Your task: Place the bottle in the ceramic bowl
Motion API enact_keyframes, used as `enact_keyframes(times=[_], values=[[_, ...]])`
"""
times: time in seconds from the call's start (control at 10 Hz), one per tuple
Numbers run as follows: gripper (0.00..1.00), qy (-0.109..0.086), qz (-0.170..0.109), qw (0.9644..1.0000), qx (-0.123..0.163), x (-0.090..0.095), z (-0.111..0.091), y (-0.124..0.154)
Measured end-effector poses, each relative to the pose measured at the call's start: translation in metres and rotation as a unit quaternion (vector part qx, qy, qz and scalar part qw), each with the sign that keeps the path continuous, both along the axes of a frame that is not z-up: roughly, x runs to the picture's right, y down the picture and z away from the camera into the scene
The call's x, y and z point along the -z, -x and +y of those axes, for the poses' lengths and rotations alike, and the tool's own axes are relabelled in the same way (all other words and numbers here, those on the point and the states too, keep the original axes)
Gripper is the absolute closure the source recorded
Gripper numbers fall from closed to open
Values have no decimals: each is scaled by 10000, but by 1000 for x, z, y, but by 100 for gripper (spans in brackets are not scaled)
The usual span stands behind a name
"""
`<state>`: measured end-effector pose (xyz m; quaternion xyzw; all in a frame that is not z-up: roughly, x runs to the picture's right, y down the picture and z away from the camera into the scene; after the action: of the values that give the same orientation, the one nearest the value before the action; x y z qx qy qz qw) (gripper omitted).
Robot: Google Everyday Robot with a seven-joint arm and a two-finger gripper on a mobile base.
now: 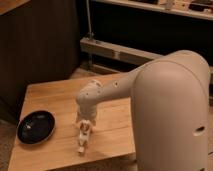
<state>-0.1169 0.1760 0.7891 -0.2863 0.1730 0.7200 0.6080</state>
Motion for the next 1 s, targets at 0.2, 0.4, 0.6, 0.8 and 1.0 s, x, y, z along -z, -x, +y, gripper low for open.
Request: enact_keyframes(times=[0.2, 0.4, 0.6, 0.8, 1.0], values=[[35, 59, 11, 10000, 17, -10, 10, 3], [35, 161, 16, 9998, 73, -19, 19, 7], [45, 275, -31, 9996, 108, -25, 23, 11], [66, 378, -138, 9992, 86, -22, 20, 16], [86, 357, -307, 9986, -243, -7, 8, 16]])
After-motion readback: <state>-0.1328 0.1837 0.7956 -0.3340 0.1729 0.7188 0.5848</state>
